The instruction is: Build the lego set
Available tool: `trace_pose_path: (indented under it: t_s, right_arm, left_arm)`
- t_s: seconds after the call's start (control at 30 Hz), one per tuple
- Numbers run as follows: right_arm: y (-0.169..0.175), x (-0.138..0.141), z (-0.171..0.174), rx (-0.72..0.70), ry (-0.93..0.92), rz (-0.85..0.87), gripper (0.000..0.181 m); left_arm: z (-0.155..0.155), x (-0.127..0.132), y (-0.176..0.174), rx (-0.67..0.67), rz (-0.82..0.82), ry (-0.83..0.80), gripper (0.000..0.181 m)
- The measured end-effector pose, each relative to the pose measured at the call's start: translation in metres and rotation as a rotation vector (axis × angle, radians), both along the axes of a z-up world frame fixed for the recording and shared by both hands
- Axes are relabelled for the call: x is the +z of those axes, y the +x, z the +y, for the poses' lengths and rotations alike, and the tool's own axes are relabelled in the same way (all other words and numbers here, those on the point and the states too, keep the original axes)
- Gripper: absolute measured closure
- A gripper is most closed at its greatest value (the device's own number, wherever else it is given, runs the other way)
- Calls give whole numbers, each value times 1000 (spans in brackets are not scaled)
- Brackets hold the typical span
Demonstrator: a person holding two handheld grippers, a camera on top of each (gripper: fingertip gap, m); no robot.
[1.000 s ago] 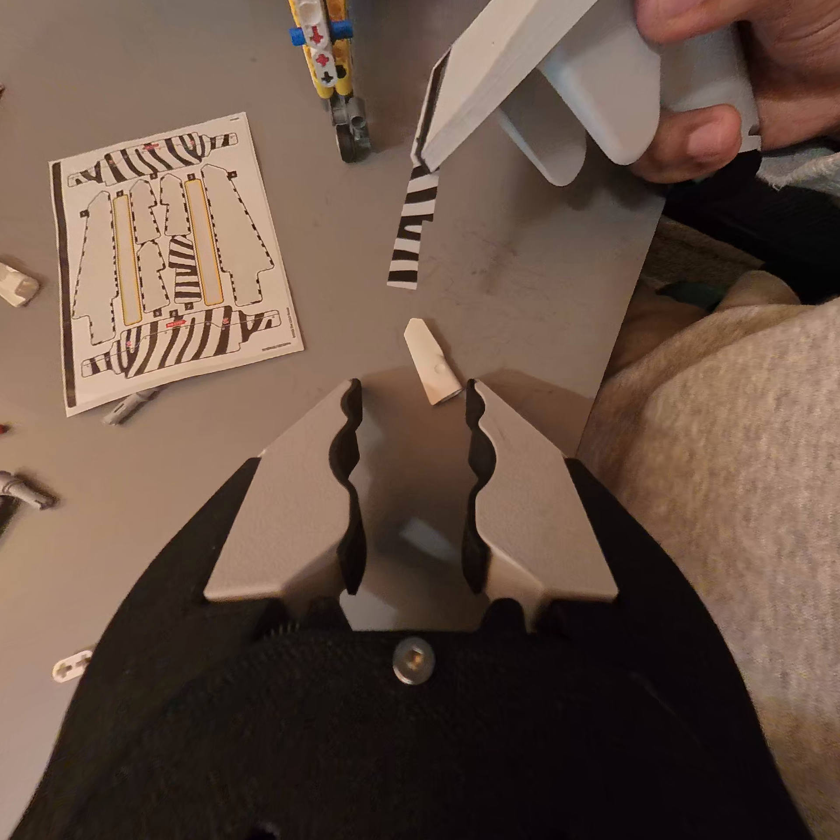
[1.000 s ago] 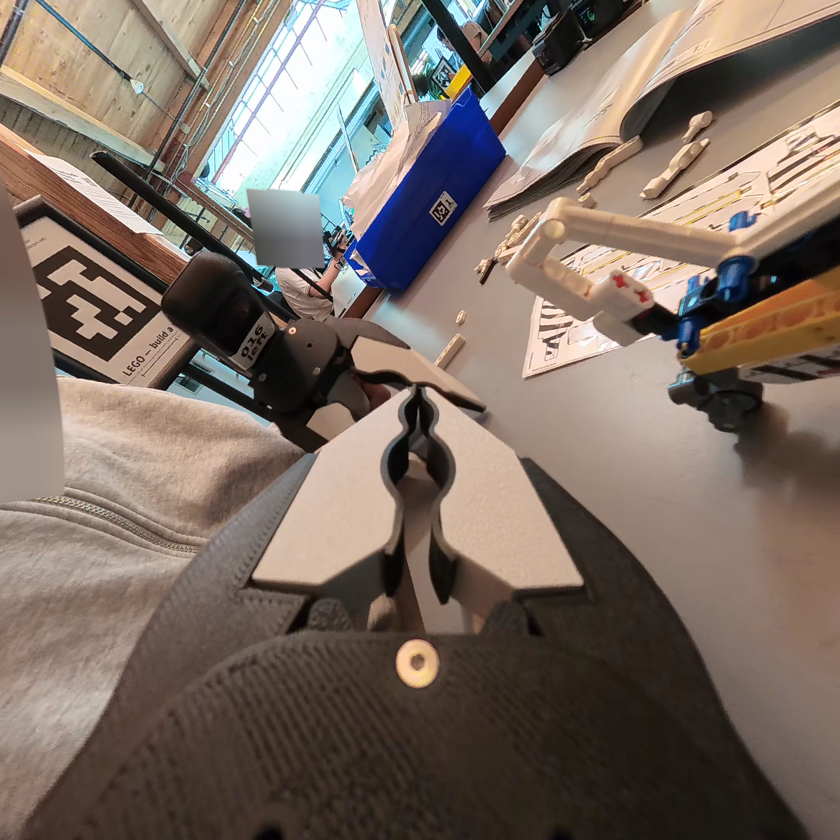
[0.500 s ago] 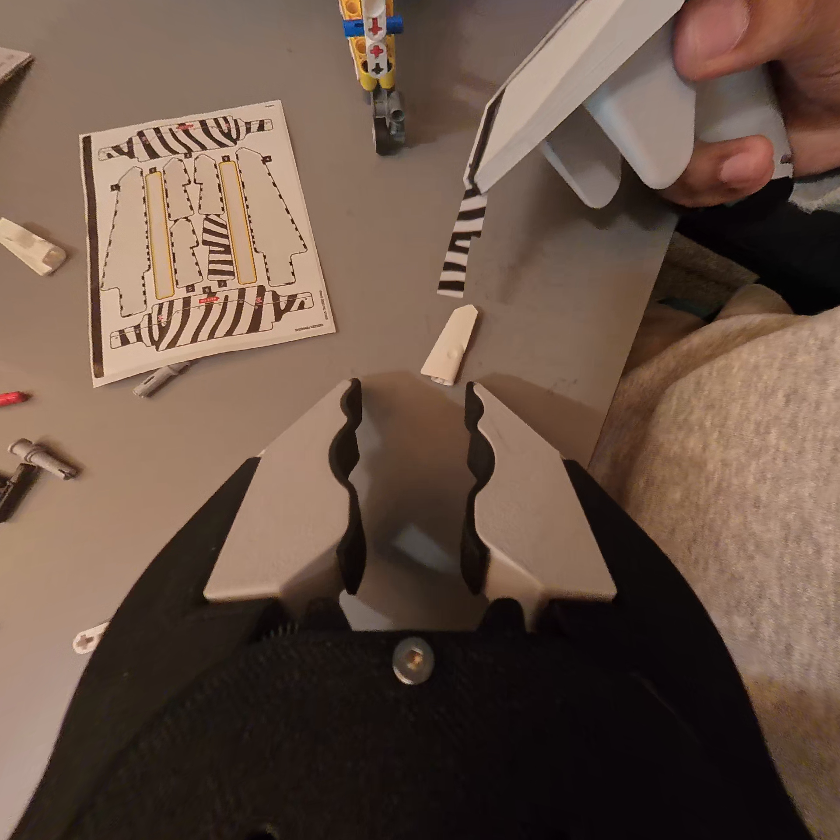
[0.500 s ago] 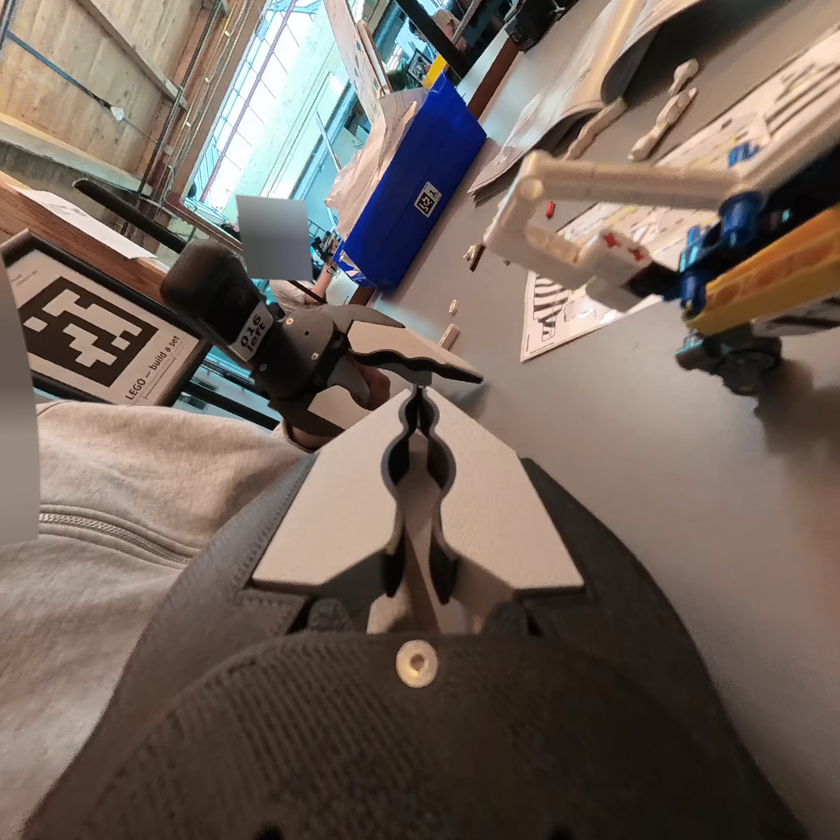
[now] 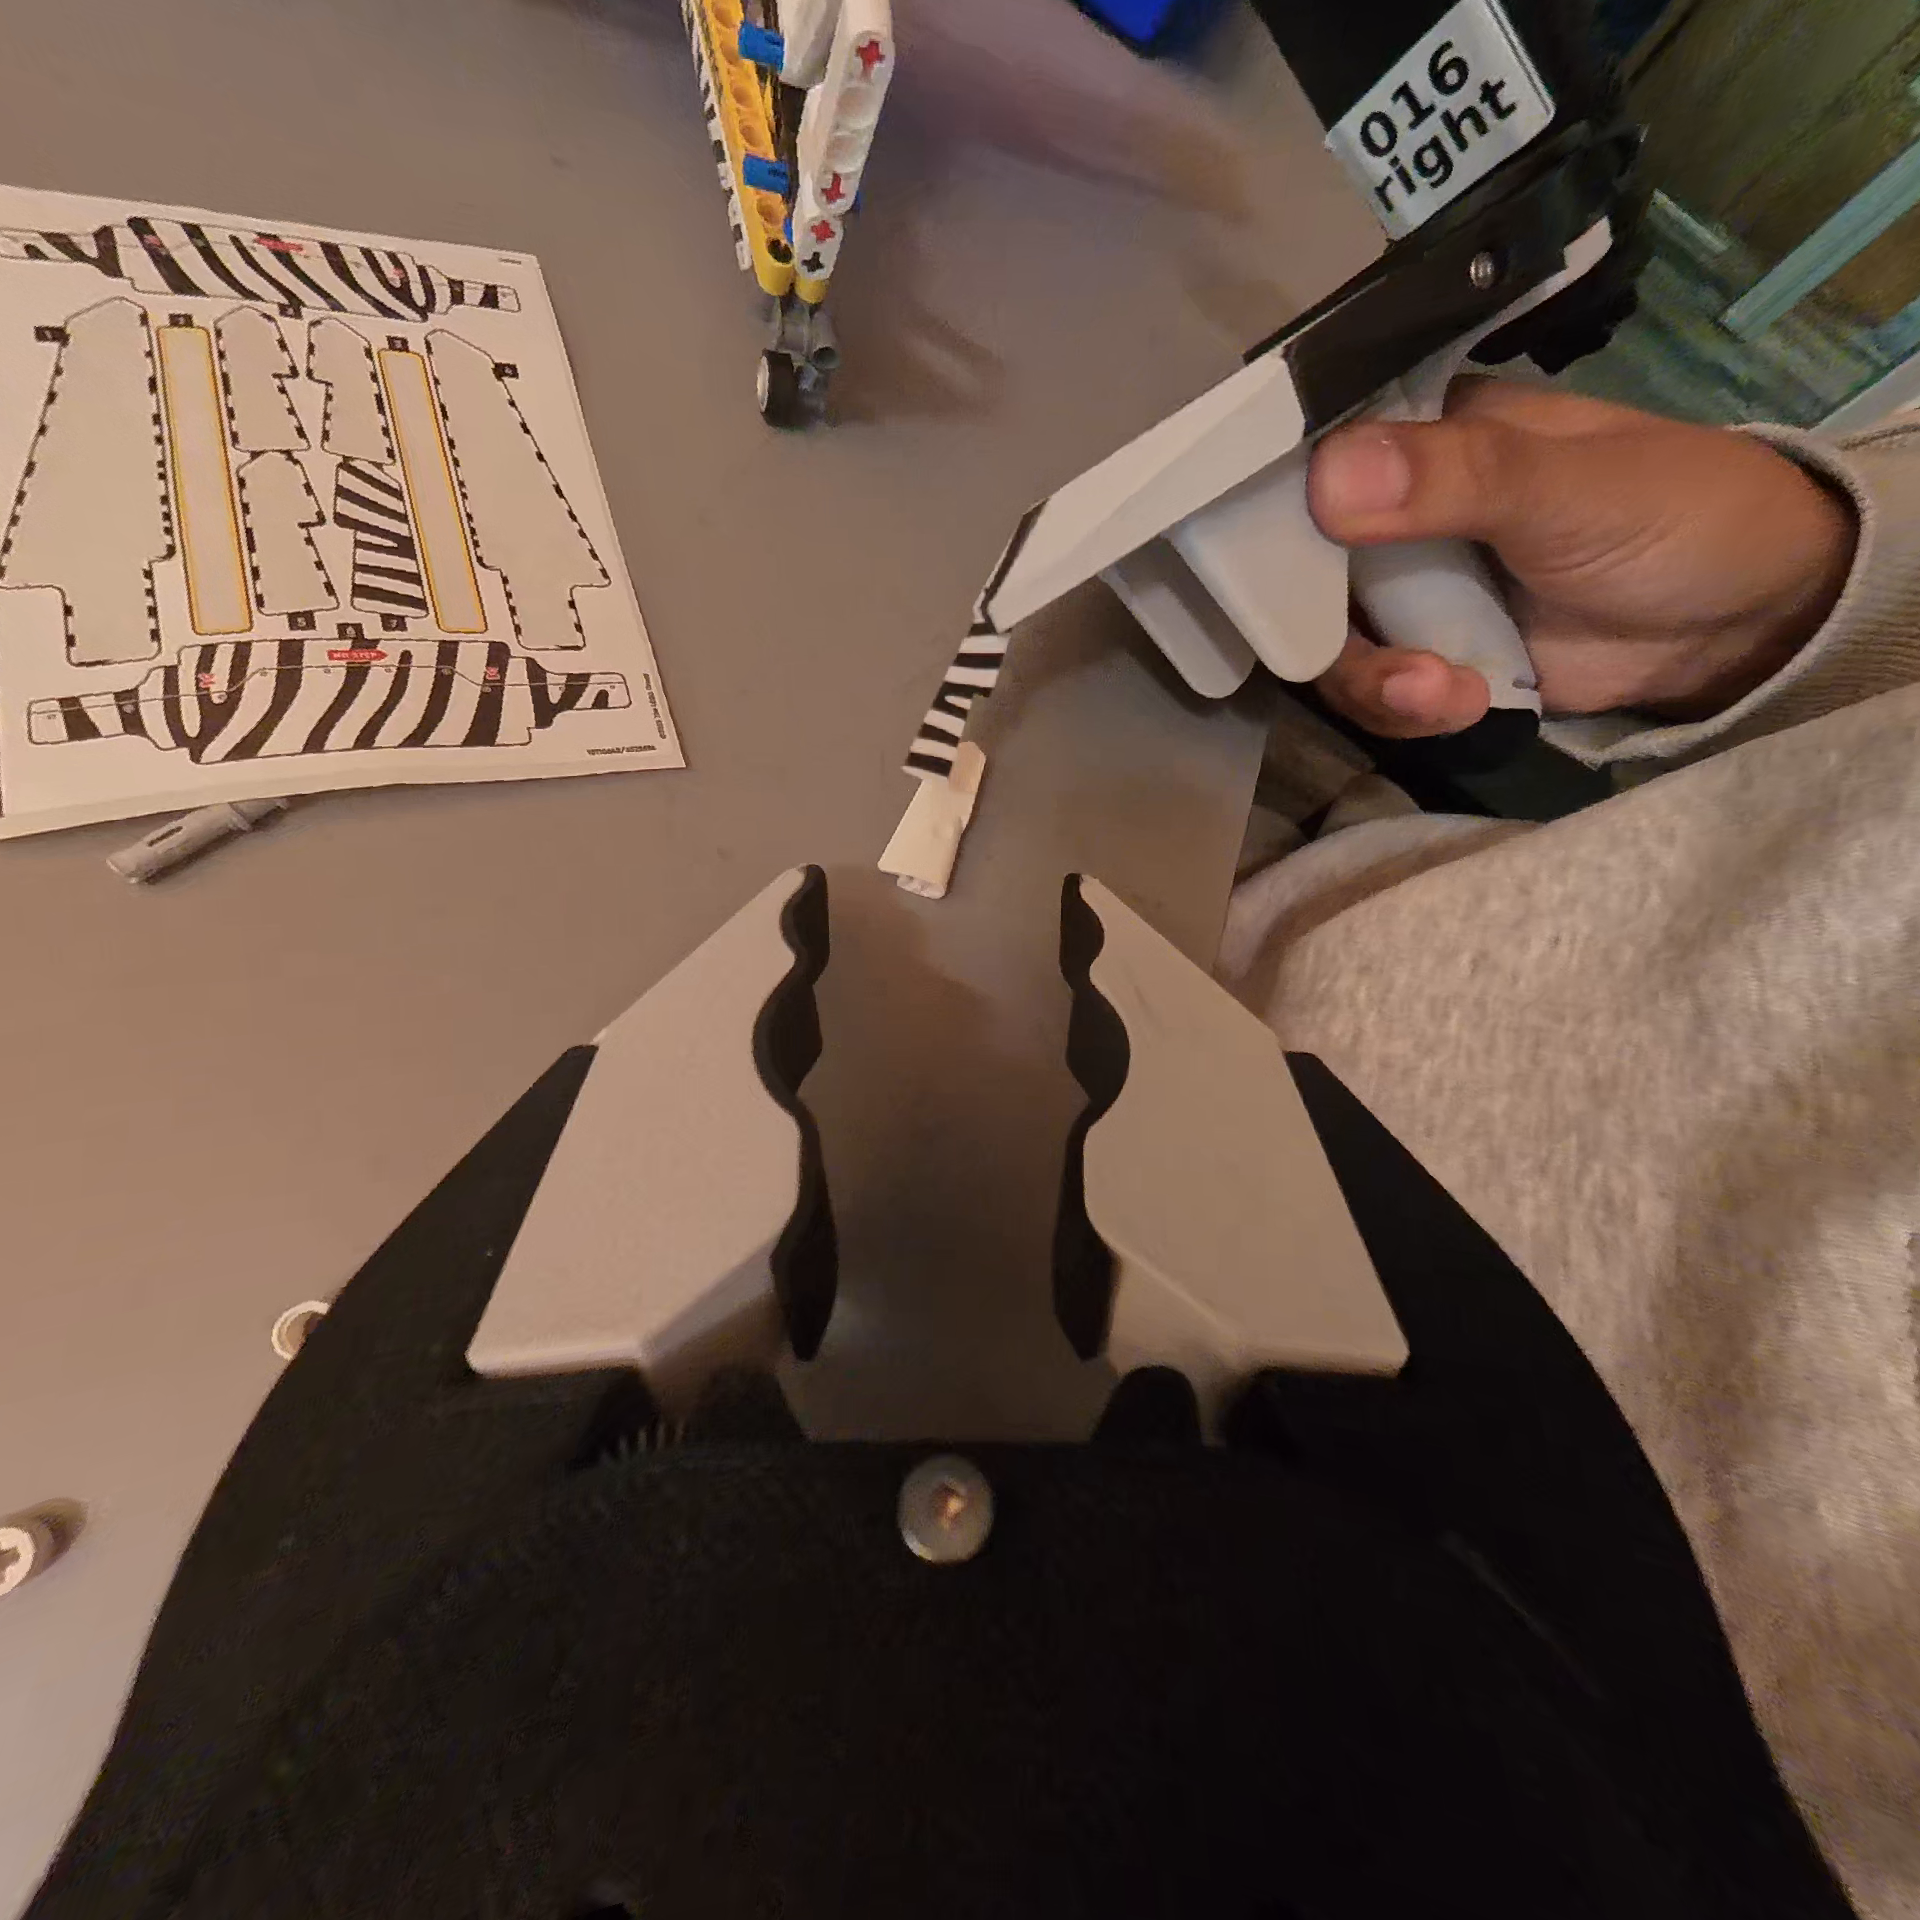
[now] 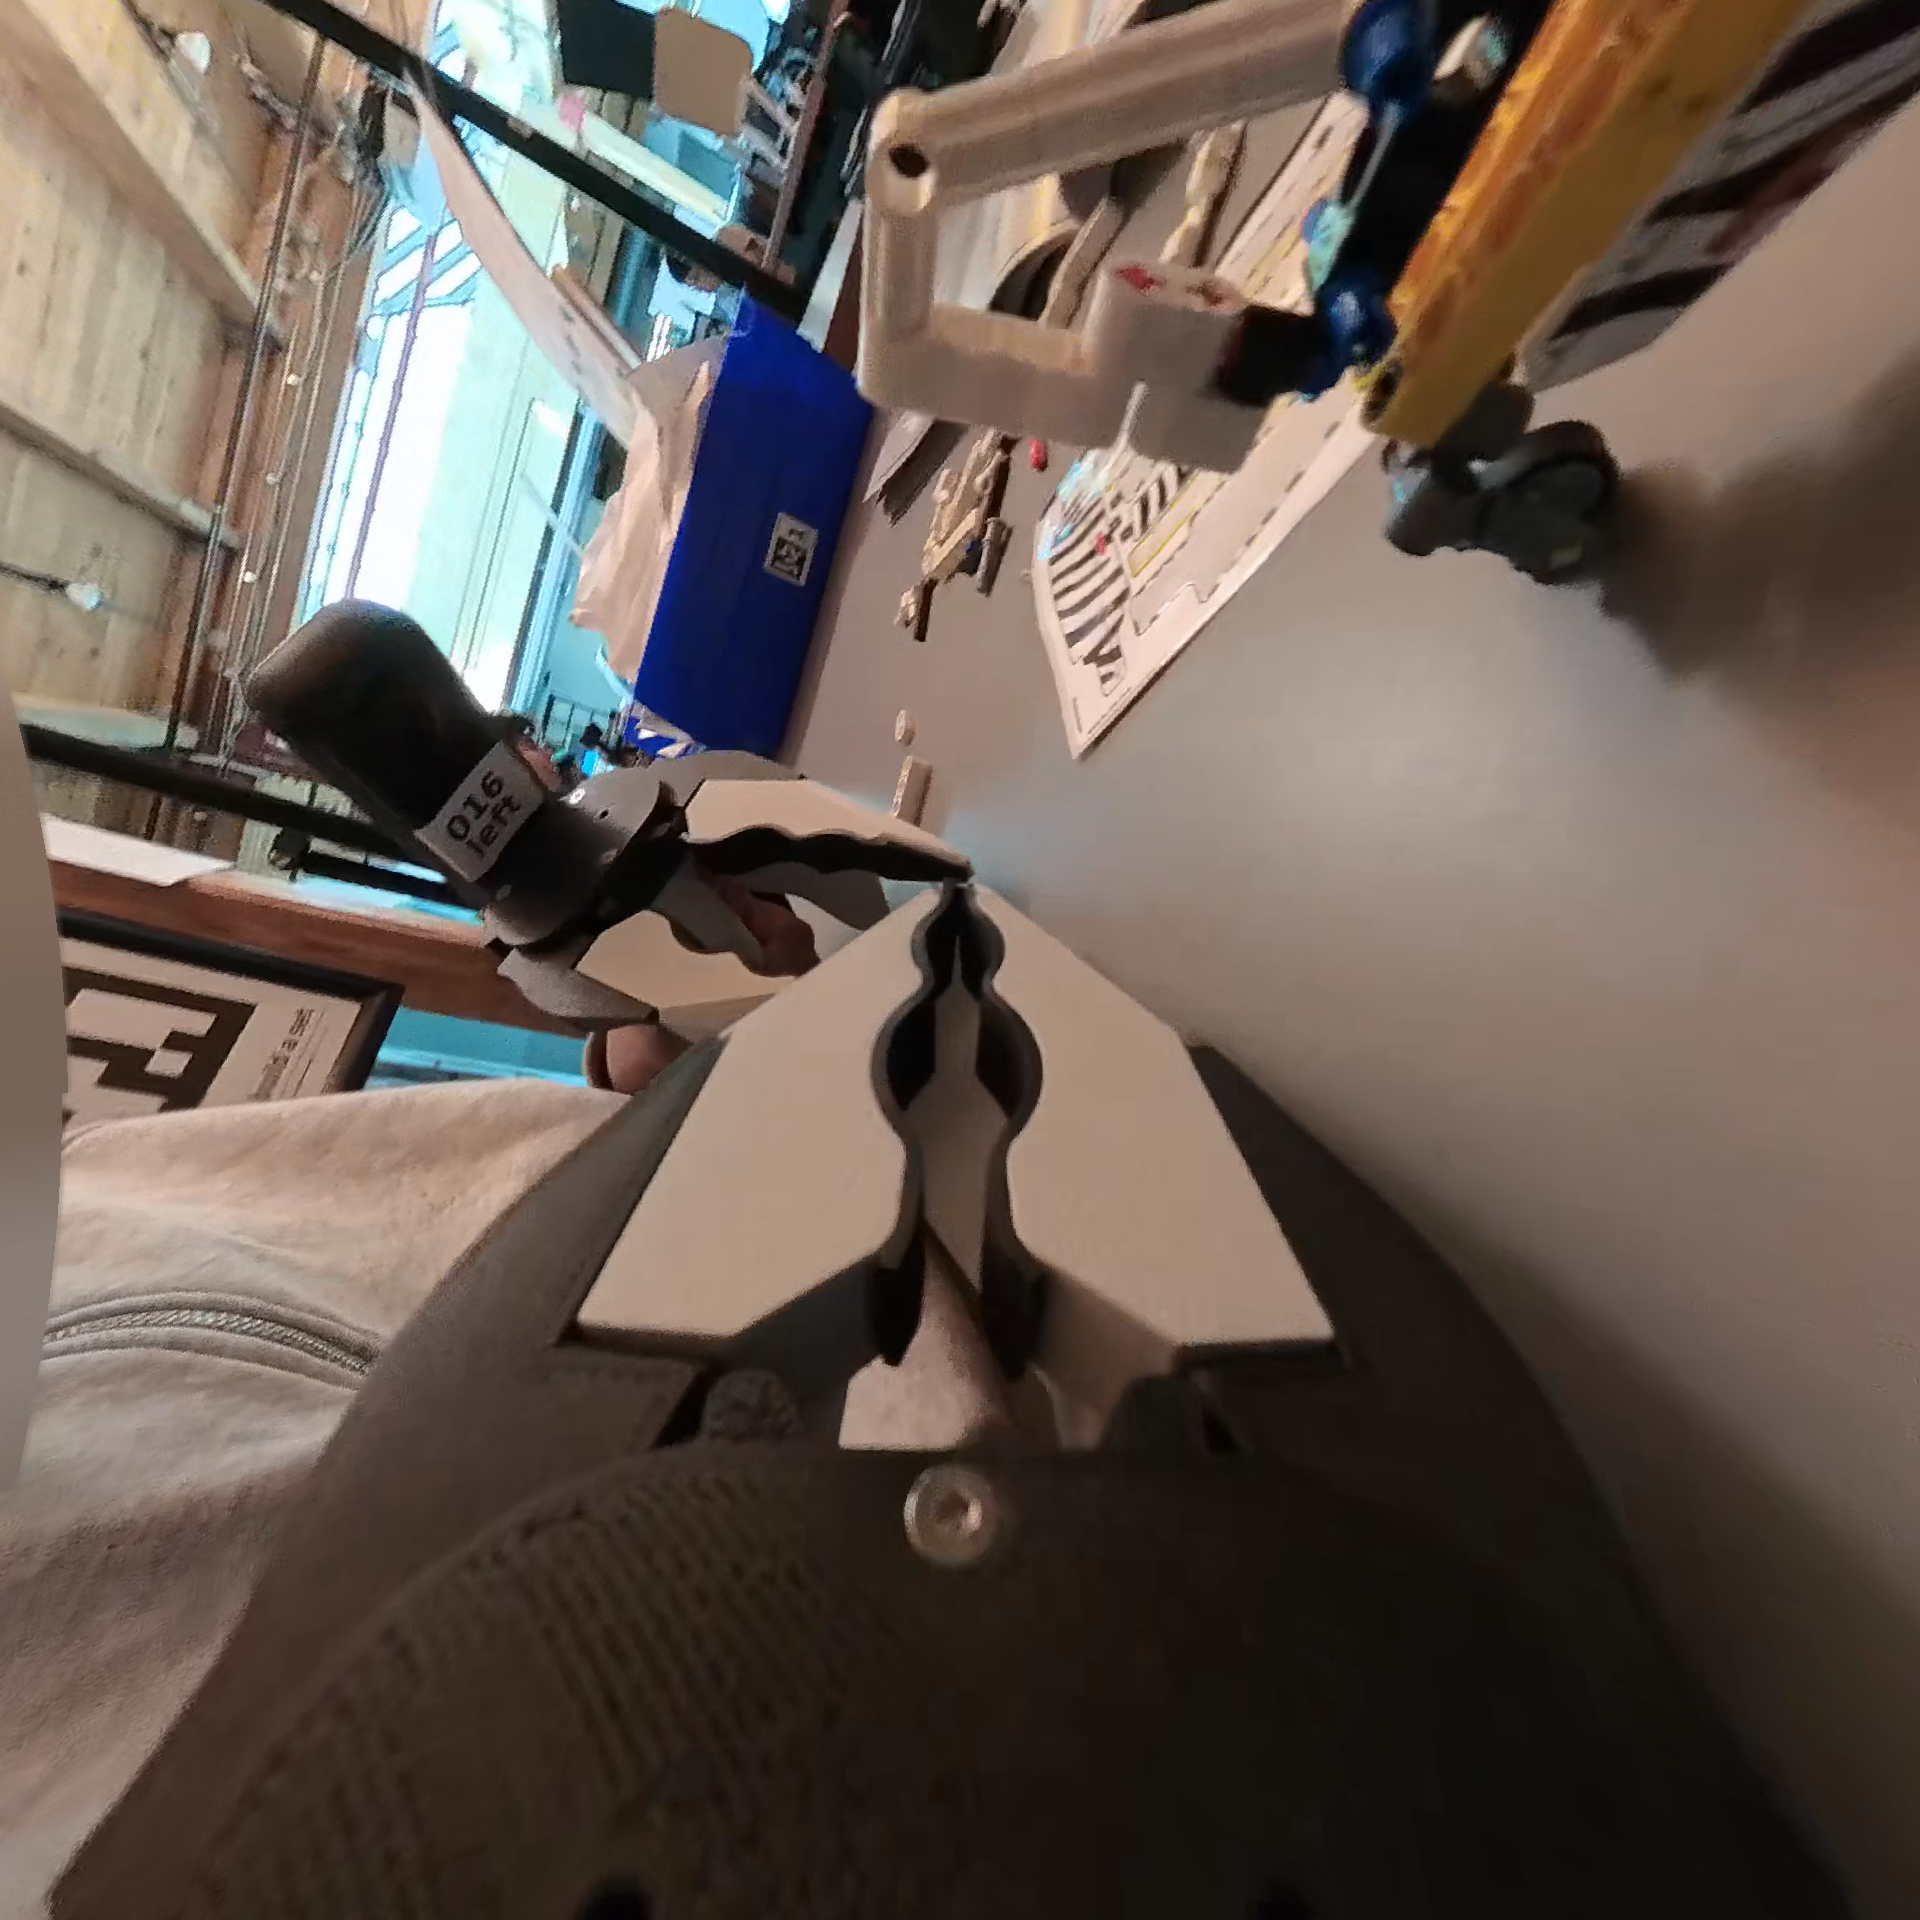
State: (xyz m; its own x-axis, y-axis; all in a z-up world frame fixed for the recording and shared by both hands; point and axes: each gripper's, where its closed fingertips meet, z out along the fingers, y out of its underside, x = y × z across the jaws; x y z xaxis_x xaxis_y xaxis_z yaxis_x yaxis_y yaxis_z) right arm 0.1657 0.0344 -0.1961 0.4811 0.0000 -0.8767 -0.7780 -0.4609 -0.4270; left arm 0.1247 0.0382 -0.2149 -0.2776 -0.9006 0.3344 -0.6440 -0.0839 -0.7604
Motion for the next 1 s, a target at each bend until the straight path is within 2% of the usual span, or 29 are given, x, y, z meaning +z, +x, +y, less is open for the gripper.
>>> trace_pose_path:
  t_s: [0.27, 0.43, 1.0]
  right_arm:
    - [-4, -9, -4, -98, -48, 47, 181]
    - [-13, -13, -1, -55, -69, 76, 181]
    - [-9, -17, 0, -64, -82, 48, 181]
  left_arm:
    - [-6, -3, -1, -48, 33, -51, 137]
    - [-5, 3, -2, -47, 10, -108, 139]
    - [-10, -2, -1, -66, 30, -54, 141]
